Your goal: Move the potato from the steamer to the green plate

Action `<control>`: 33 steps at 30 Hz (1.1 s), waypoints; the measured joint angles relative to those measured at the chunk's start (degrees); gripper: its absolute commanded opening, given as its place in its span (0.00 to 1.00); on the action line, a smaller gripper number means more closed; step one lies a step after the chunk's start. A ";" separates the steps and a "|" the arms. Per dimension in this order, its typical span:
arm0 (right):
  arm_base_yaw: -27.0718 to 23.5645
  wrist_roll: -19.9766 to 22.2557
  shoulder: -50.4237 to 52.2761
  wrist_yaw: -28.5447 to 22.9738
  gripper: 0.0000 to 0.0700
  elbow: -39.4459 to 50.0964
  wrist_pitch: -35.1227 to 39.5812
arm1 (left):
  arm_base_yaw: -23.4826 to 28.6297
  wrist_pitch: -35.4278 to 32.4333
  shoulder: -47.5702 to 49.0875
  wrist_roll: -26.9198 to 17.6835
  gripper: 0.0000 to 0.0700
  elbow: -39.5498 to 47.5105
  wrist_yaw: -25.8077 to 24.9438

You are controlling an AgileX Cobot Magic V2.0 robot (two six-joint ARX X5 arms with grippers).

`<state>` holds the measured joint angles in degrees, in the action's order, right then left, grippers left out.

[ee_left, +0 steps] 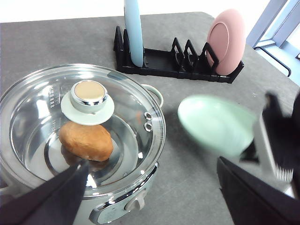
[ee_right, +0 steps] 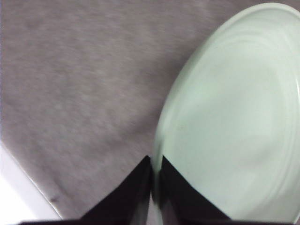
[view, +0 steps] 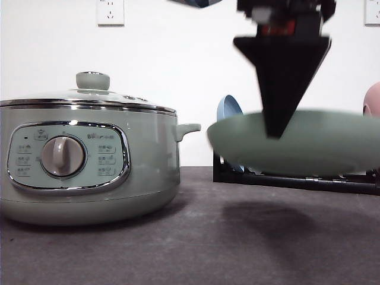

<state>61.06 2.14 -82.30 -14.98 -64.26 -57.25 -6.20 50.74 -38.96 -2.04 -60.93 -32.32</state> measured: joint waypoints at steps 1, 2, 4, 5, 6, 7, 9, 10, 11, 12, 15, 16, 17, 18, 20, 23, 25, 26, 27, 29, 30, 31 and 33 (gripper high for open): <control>0.57 -0.26 -0.02 0.03 0.01 0.86 1.11 | 0.00 0.00 0.00 0.00 0.80 0.00 -0.02; 1.06 -0.50 -0.09 0.10 0.01 1.52 1.90 | 0.00 0.01 0.00 0.00 0.80 0.00 0.00; 1.69 -1.09 -0.49 0.20 0.01 2.64 3.32 | 0.00 0.00 0.00 0.00 0.80 0.00 -0.01; 1.92 -1.25 -0.79 0.20 0.01 3.20 4.16 | 0.00 0.01 0.00 0.00 0.80 0.00 0.00; 2.04 -1.52 -1.20 0.22 0.01 3.79 4.94 | 0.00 0.00 0.00 0.00 0.80 0.00 0.00; 2.14 -1.68 -1.77 0.24 0.01 4.21 5.36 | 0.00 0.01 0.00 0.00 0.80 0.00 0.00; 2.27 -2.05 -3.02 0.26 0.01 4.84 5.65 | 0.02 0.01 0.00 0.00 0.80 0.00 0.00; 2.27 -2.19 -3.73 0.24 0.01 5.05 5.77 | 0.00 0.02 0.00 0.00 0.80 0.00 0.00; 2.29 -2.34 -4.24 0.26 0.01 5.29 6.09 | 0.00 0.00 0.00 0.00 0.80 0.00 -0.02; 2.31 -2.40 -4.71 0.25 0.01 5.49 6.57 | 0.00 0.01 0.00 0.00 0.80 0.00 -0.02; 2.35 -2.46 -6.26 0.24 0.01 5.56 7.37 | 0.00 0.02 0.00 0.00 0.80 0.00 0.00; 2.38 -2.46 -6.90 0.24 0.01 5.56 7.46 | 0.00 0.00 0.00 0.00 0.80 0.00 -0.02; 2.40 -2.46 -7.48 0.21 0.01 5.56 7.49 | 0.00 0.00 0.00 0.00 0.80 0.00 0.00; 2.40 -2.46 -7.92 0.22 0.01 5.60 7.59 | 0.00 0.00 0.00 0.00 0.80 0.00 -0.02; 2.42 -2.49 -8.41 0.40 0.02 5.74 8.12 | 0.00 0.02 0.00 0.00 0.80 0.00 -0.01; 2.33 -2.63 -8.51 1.72 0.13 6.03 8.77 | 0.00 0.02 0.00 0.00 0.80 0.00 -0.01; 2.23 -2.84 -8.52 3.09 0.29 6.13 8.90 | 0.00 0.02 0.00 0.00 0.80 0.00 -0.02; 2.25 -3.02 -8.54 3.32 0.35 6.16 8.98 | 0.00 0.02 0.00 0.00 0.80 0.00 -0.02; 2.27 -3.23 -8.55 3.37 0.39 6.17 9.08 | 0.00 0.02 0.00 0.00 0.80 0.00 -0.02; 2.26 -3.67 -8.55 3.39 0.41 6.17 9.27 | 0.00 0.02 0.00 0.00 0.80 0.00 -0.01; 2.25 -3.85 -8.55 3.38 0.41 6.17 9.35 | 0.00 0.02 0.00 0.00 0.80 0.00 -0.02; 2.23 -3.97 -8.55 3.37 0.41 6.17 9.49 | 0.00 0.02 0.00 0.00 0.80 0.00 0.00; 2.23 -4.12 -8.55 3.37 0.41 6.17 9.81 | 0.00 0.02 0.00 0.00 0.80 0.00 0.00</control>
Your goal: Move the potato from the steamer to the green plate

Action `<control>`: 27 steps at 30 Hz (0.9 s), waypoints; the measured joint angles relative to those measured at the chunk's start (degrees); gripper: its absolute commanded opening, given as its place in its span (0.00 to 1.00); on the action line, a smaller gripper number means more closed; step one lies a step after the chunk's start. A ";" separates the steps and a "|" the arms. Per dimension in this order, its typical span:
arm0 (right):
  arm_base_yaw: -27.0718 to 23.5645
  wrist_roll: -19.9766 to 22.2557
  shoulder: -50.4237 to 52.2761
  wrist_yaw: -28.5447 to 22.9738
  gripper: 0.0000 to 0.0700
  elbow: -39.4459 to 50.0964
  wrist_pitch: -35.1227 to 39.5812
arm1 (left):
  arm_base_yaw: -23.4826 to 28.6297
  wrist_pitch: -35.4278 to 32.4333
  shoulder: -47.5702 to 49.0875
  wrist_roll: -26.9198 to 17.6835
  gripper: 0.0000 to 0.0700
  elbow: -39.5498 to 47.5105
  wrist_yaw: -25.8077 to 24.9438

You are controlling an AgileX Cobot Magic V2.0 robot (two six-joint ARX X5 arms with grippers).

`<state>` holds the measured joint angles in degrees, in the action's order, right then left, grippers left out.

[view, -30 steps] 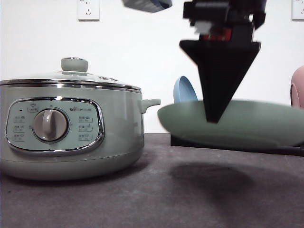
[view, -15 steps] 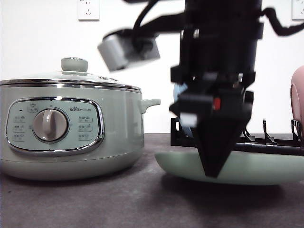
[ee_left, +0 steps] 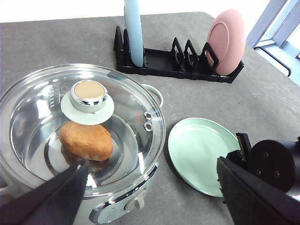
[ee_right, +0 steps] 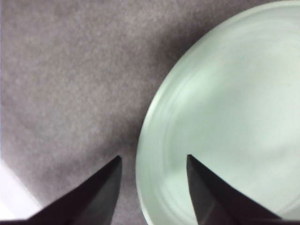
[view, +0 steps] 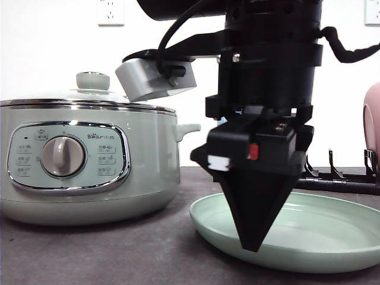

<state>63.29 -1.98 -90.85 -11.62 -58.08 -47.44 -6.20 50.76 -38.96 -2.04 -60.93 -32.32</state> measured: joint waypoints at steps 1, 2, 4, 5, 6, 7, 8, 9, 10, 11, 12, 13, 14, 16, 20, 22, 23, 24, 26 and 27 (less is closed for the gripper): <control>0.00 0.00 0.00 0.00 0.41 0.00 0.09 | 0.00 0.00 0.00 0.00 0.80 0.00 -0.01; 0.00 -0.01 0.00 0.00 0.41 -0.01 0.11 | 0.00 0.00 0.00 0.00 0.80 0.00 -0.01; -0.02 0.00 0.09 0.00 0.41 -0.06 0.09 | 0.00 0.00 0.00 0.00 0.80 0.00 -0.01; -0.04 0.00 0.30 0.01 0.41 -0.16 0.02 | 0.00 0.00 0.00 0.00 0.80 0.00 -0.02; -0.13 0.00 0.68 0.03 0.41 -0.35 -0.11 | 0.00 0.00 0.00 0.00 0.80 0.00 -0.01; -0.34 0.00 1.31 0.04 0.41 -0.70 -0.30 | 0.00 0.00 0.00 0.00 0.80 0.00 0.00; -0.57 0.00 2.11 0.07 0.41 -1.25 -0.57 | 0.01 0.00 0.00 0.00 0.80 0.00 -0.01; -0.83 0.00 3.10 0.15 0.41 -1.97 -0.84 | 0.02 0.00 0.00 0.00 0.80 0.00 -0.02; -1.12 0.00 4.40 0.37 0.41 -2.94 -1.07 | 0.00 0.00 0.00 0.00 0.80 0.00 -0.02; -1.50 0.01 5.60 0.77 0.41 -3.92 -1.12 | 0.00 0.00 0.00 0.00 0.80 0.00 -0.01; -1.99 0.03 6.83 1.29 0.41 -4.92 -1.06 | 0.00 0.00 0.00 0.00 0.80 0.00 0.00; -2.67 0.06 8.18 1.95 0.41 -5.93 -0.95 | 0.00 0.02 0.00 0.00 0.80 0.00 0.00; -3.38 0.08 9.30 2.75 0.41 -6.84 -0.92 | 0.01 0.01 0.00 0.00 0.80 0.00 0.00; -5.06 0.18 11.44 4.86 0.41 -8.70 -0.90 | 0.00 0.00 0.00 0.00 0.80 0.00 -0.01; -8.99 0.42 14.93 10.27 0.41 -12.24 0.02 | 0.00 0.00 0.00 0.00 0.80 0.00 -0.02; -11.31 0.55 16.41 13.94 0.41 -13.93 0.83 | 0.00 0.00 0.00 0.01 0.80 0.00 0.00; -12.57 0.62 17.13 16.15 0.41 -14.70 1.38 | 0.00 0.00 0.00 0.02 0.80 0.00 0.00; -13.76 0.66 17.68 18.43 0.41 -15.41 1.84 | 0.00 0.00 0.00 0.02 0.80 0.00 0.00; -16.19 0.68 18.52 23.25 0.41 -16.85 2.63 | 0.00 0.00 0.00 0.00 0.80 0.00 0.00; -17.32 0.68 18.79 25.45 0.41 -17.51 2.77 | 0.00 0.00 0.00 0.00 0.80 0.00 0.00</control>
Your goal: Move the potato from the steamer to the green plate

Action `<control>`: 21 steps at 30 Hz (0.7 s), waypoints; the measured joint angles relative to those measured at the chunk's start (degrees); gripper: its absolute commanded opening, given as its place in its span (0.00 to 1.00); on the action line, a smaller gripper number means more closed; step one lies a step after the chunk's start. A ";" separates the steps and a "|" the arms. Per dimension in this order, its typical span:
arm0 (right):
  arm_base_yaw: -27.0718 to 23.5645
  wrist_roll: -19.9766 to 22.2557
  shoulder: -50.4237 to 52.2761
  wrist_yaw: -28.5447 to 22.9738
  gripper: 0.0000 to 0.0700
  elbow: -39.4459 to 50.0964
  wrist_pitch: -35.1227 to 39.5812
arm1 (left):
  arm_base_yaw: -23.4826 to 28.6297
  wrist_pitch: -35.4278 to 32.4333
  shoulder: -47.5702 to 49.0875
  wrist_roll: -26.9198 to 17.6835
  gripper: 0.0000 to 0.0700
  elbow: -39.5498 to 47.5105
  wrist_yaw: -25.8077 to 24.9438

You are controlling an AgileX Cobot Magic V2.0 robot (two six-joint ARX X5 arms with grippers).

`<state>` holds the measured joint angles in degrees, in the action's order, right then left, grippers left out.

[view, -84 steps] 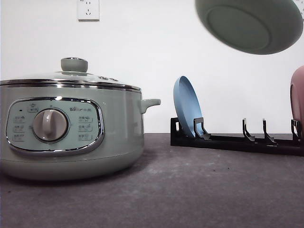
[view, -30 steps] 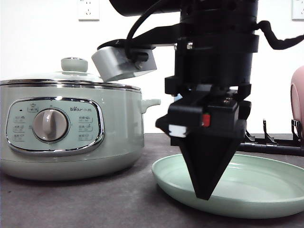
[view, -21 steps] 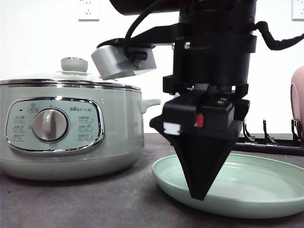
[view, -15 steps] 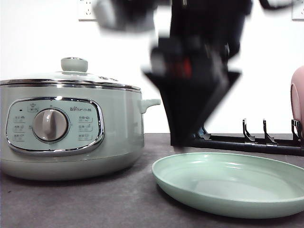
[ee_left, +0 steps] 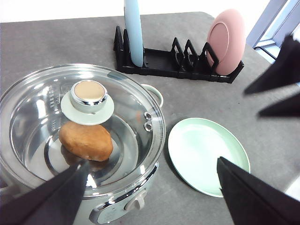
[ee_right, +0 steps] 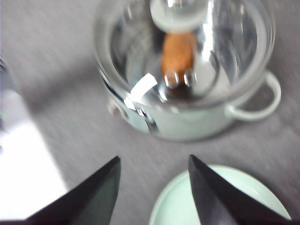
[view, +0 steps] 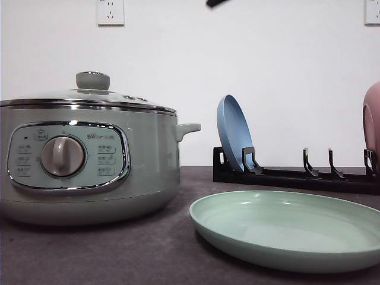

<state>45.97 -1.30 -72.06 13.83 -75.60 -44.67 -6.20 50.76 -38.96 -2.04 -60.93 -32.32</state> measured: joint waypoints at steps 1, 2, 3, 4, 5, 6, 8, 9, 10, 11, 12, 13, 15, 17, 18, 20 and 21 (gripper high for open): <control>-1.03 0.01 0.19 2.03 0.41 -0.48 0.22 | 0.00 0.00 0.00 0.00 0.80 0.00 -0.01; -2.04 0.00 0.38 4.09 0.41 -0.83 0.51 | 0.00 0.00 0.00 0.01 0.80 0.00 0.00; -2.86 0.00 0.52 5.93 0.41 -0.97 0.77 | 0.00 0.00 0.00 0.02 0.80 0.00 0.00; -3.67 0.01 0.60 7.73 0.41 -1.07 0.86 | 0.00 0.00 0.00 0.01 0.80 0.00 -0.02; -4.33 0.00 0.67 9.22 0.41 -1.07 0.85 | 0.00 0.00 0.00 0.02 0.80 0.00 -0.01; -4.93 0.00 0.67 10.43 0.41 -1.07 0.83 | 0.00 0.00 0.00 0.02 0.80 0.00 0.00; -5.85 0.00 0.67 11.85 0.41 -1.07 0.72 | 0.00 0.00 0.00 0.02 0.80 0.00 0.00; -6.07 0.00 0.67 11.93 0.41 -1.07 0.67 | 0.00 0.00 0.00 0.02 0.80 0.00 -0.01; -6.18 0.00 0.67 11.95 0.41 -1.07 0.61 | 0.00 0.00 0.00 0.02 0.80 0.00 0.00; -6.19 0.00 0.67 11.96 0.41 -1.07 0.57 | 0.00 0.00 0.00 0.02 0.80 0.00 -0.02; -6.18 0.00 0.67 11.98 0.41 -1.07 0.57 | 0.00 0.00 0.00 0.02 0.80 0.00 -0.02; -6.18 0.00 0.67 12.00 0.41 -1.07 0.57 | 0.00 0.00 0.00 0.02 0.80 0.00 -0.01; -6.18 0.00 0.67 12.04 0.41 -1.07 0.57 | 0.00 0.00 0.00 0.02 0.80 0.00 0.00; -6.18 0.00 0.67 12.04 0.41 -1.07 0.57 | 0.00 0.02 0.00 0.02 0.80 0.00 0.00; -6.18 0.00 0.67 12.03 0.41 -1.07 0.57 | 0.01 0.00 0.00 0.02 0.80 0.00 -0.02; -6.18 0.00 0.67 12.04 0.41 -1.07 0.57 | 0.00 -0.03 -0.02 0.02 0.80 0.00 0.00; -6.18 0.00 0.67 12.04 0.41 -1.07 0.57 | 0.00 -0.11 -0.12 0.05 0.80 0.00 0.02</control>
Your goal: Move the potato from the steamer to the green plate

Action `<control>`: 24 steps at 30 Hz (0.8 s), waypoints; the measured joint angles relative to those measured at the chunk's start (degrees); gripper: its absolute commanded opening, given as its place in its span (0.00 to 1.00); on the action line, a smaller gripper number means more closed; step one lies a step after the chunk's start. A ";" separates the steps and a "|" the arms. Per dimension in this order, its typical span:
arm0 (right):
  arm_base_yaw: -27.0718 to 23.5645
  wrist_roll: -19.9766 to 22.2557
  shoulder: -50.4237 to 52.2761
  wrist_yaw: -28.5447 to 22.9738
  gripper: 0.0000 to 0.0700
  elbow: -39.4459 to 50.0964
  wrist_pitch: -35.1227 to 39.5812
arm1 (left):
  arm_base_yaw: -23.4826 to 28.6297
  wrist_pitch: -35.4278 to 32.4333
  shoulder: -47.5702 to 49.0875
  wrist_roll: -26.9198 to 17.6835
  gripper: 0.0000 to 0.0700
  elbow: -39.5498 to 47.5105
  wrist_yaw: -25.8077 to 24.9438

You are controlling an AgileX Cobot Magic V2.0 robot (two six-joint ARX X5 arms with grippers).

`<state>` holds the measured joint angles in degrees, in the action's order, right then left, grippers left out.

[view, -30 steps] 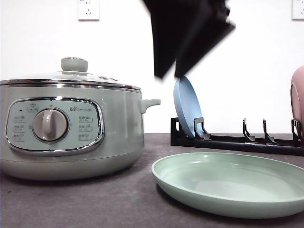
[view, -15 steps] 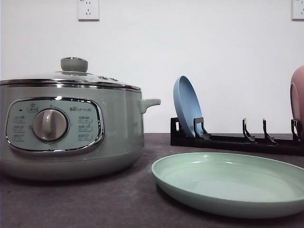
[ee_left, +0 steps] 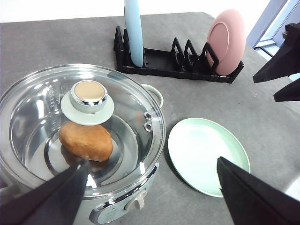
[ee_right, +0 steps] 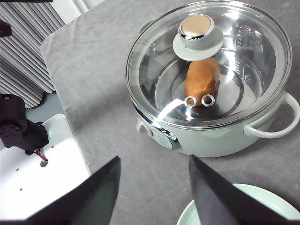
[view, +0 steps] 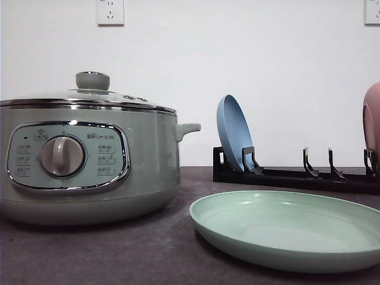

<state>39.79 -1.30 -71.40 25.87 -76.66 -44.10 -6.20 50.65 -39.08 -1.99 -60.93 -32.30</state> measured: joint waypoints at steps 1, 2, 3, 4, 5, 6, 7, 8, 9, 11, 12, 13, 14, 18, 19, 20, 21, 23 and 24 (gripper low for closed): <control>0.00 0.00 0.00 0.00 0.41 0.00 0.00 | 0.00 -0.25 -0.22 0.16 0.80 0.00 0.15; 0.00 0.00 0.00 -0.02 0.41 0.00 0.00 | 0.00 -0.58 -0.56 0.52 0.80 -0.05 0.71; 0.00 0.00 0.00 -0.02 0.41 0.00 0.00 | -0.01 -0.72 -1.08 0.81 0.80 -0.24 1.38; 0.00 0.00 0.00 -0.02 0.41 0.00 0.00 | -0.03 -0.66 -1.86 1.14 0.80 -0.69 2.08; 0.00 0.00 0.00 -0.02 0.41 0.00 -0.01 | -0.07 -0.63 -2.83 1.29 0.80 -1.33 2.39; 0.00 0.00 0.00 -0.02 0.41 0.00 -0.04 | -0.10 -0.47 -4.07 1.36 0.80 -2.24 2.45; 0.00 0.00 0.00 -0.02 0.41 0.00 -0.12 | -0.24 -0.14 -5.60 1.46 0.80 -3.39 2.50; 0.00 0.01 0.00 -0.02 0.41 0.00 -0.27 | -0.51 0.20 -7.12 1.46 0.80 -4.59 2.64; 0.00 0.02 0.00 -0.02 0.41 0.00 -0.41 | -0.90 0.40 -8.88 1.46 0.80 -6.02 3.02; 0.00 0.05 0.00 -0.02 0.41 0.00 -0.66 | -1.72 0.81 -12.61 1.40 0.80 -9.15 4.94; 0.00 0.10 0.00 -0.02 0.41 0.00 -0.79 | -2.22 1.50 -14.43 1.33 0.80 -10.89 6.05; 0.00 0.21 0.00 -0.02 0.41 0.00 -0.93 | -2.89 2.50 -16.66 1.18 0.80 -13.07 7.45; 0.00 0.36 0.00 -0.03 0.41 0.00 -1.10 | -3.50 3.35 -18.42 1.01 0.80 -14.85 8.66; 0.00 0.97 0.00 -0.09 0.41 0.00 -1.55 | -6.56 7.52 -26.48 -0.33 0.79 -22.52 14.38; 0.00 1.08 0.00 -0.09 0.41 0.00 -1.55 | -7.28 8.33 -28.48 -0.55 0.79 -24.12 15.67; 0.00 1.10 0.00 -0.09 0.41 0.00 -1.55 | -8.10 9.03 -30.66 -0.75 0.79 -25.72 17.09; 0.00 1.12 0.00 -0.09 0.41 0.00 -1.55 | -8.89 9.54 -32.66 -0.94 0.79 -27.07 18.18; 0.00 1.14 0.00 -0.09 0.41 0.00 -1.55 | -10.34 9.76 -36.03 -1.39 0.79 -28.98 19.75; 0.00 1.14 0.00 -0.09 0.41 0.00 -1.55 | -11.13 9.84 -37.62 -1.56 0.79 -29.75 20.52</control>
<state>39.79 -0.16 -71.40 25.78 -76.66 -45.65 -17.32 60.49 -76.71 -3.55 -90.67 -11.78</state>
